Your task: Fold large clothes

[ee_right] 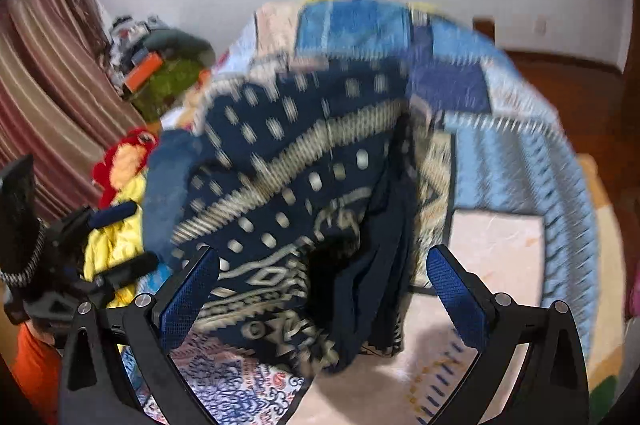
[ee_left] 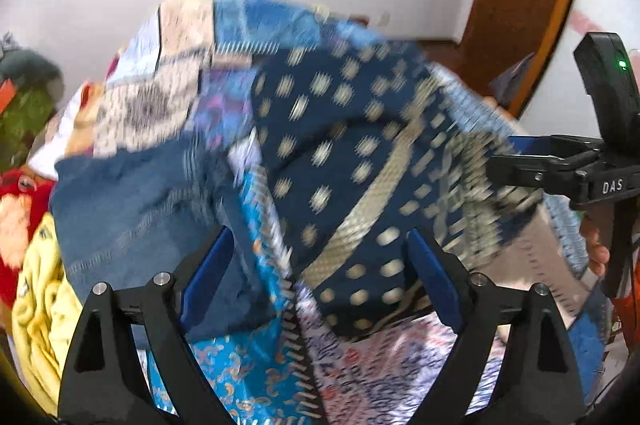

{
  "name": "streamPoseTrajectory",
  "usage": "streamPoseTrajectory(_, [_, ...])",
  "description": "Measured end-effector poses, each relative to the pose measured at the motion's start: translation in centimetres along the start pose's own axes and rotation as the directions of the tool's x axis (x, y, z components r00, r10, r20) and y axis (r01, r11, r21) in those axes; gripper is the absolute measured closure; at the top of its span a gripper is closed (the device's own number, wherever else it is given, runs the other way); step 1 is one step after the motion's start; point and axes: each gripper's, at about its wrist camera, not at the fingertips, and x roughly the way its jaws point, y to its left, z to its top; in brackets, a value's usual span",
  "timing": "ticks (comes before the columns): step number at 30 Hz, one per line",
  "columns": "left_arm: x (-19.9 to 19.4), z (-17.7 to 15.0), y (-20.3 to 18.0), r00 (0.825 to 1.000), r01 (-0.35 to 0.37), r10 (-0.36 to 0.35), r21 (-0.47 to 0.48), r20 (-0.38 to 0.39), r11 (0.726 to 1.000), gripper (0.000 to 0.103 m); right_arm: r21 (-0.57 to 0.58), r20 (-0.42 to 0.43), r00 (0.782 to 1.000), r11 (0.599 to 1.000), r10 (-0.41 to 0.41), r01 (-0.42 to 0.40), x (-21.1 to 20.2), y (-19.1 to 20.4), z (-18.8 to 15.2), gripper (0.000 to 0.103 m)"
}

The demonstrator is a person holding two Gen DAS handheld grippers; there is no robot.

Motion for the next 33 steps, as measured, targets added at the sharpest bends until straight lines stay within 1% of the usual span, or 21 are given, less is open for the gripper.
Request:
streamPoseTrajectory(1, [0.8,-0.8,0.1,1.0,0.001,-0.001,-0.001,-0.016,1.0,0.014,0.004,-0.014,1.0,1.0,-0.008,0.008,0.5,-0.4,-0.3,0.0])
streamPoseTrajectory(3, [1.1,-2.2,0.1,1.0,0.012,-0.012,0.003,-0.005,1.0,0.014,0.011,-0.042,0.996,0.997,-0.073,0.073,1.5,-1.7,-1.4,0.0])
streamPoseTrajectory(5, [1.1,-3.3,0.2,1.0,0.021,-0.021,0.009,-0.005,1.0,0.014,-0.017,-0.061,0.99,0.992,-0.126,0.125,1.8,-2.9,-2.7,0.0])
streamPoseTrajectory(7, [0.5,-4.0,0.4,1.0,0.027,-0.027,0.005,-0.003,1.0,0.014,-0.046,-0.069,0.984,0.986,-0.163,0.16,1.3,-3.5,-3.5,0.0])
streamPoseTrajectory(9, [0.3,-3.7,0.4,0.999,0.032,-0.032,0.003,-0.002,0.999,0.014,-0.069,-0.052,0.983,0.982,-0.178,0.174,0.0,-3.8,-3.9,0.0])
streamPoseTrajectory(12, [-1.0,-2.2,0.5,0.999,0.0,-0.001,0.025,0.05,1.0,0.014,-0.099,0.019,0.987,0.982,-0.16,0.161,-2.7,-2.9,-3.0,0.0])
streamPoseTrajectory(14, [-0.9,-0.8,0.6,0.997,-0.022,0.019,0.037,0.071,0.999,0.014,-0.106,0.071,0.988,0.984,-0.137,0.144,-3.9,-2.0,-1.8,0.0])
streamPoseTrajectory(15, [-0.9,-0.1,0.7,0.997,-0.029,0.026,0.035,0.079,0.999,0.014,-0.107,0.083,0.989,0.985,-0.123,0.132,-4.1,-1.7,-1.3,0.0])
streamPoseTrajectory(16, [-0.7,0.7,0.8,0.996,-0.029,0.026,0.031,0.086,0.999,0.014,-0.108,0.103,0.99,0.989,-0.093,0.104,-4.3,-1.2,-0.4,0.0])
streamPoseTrajectory(18, [0.1,2.5,1.2,0.995,-0.023,0.022,0.012,0.095,1.0,0.014,-0.109,0.115,0.991,0.991,-0.063,0.075,-3.8,-0.5,1.0,0.0])
streamPoseTrajectory(21, [1.7,5.0,1.8,0.995,0.006,-0.004,-0.022,0.099,1.0,0.014,-0.126,0.095,0.994,0.99,-0.047,0.058,-1.4,0.1,3.2,0.0])
streamPoseTrajectory(22, [2.6,6.0,2.1,0.995,0.004,-0.001,-0.03,0.1,1.0,0.014,-0.125,0.083,0.995,0.99,-0.049,0.059,-0.6,0.4,3.8,0.0])
streamPoseTrajectory(24, [4.1,7.4,2.6,0.995,-0.015,0.019,-0.049,0.097,0.999,0.014,-0.115,0.053,0.998,0.992,-0.044,0.049,1.1,0.1,4.9,0.0])
streamPoseTrajectory(26, [5.5,8.5,3.2,0.995,0.001,0.005,-0.069,0.097,0.998,0.014,-0.09,0.009,1.0,0.996,-0.024,0.024,3.0,-0.4,5.9,0.0])
streamPoseTrajectory(28, [6.4,9.2,3.7,0.995,0.009,0.0,-0.087,0.098,0.996,0.012,-0.068,-0.021,0.999,0.997,-0.026,0.025,4.7,-1.0,6.6,0.0])
streamPoseTrajectory(31, [7.8,10.3,4.1,0.995,-0.009,0.019,-0.096,0.101,0.995,0.008,-0.055,-0.027,0.999,0.998,-0.033,0.032,5.7,-1.5,7.4,0.0])
streamPoseTrajectory(33, [8.2,10.6,4.2,0.995,-0.007,0.017,-0.102,0.102,0.995,0.008,-0.042,-0.012,0.999,0.999,-0.035,0.034,5.6,-2.0,8.1,0.0])
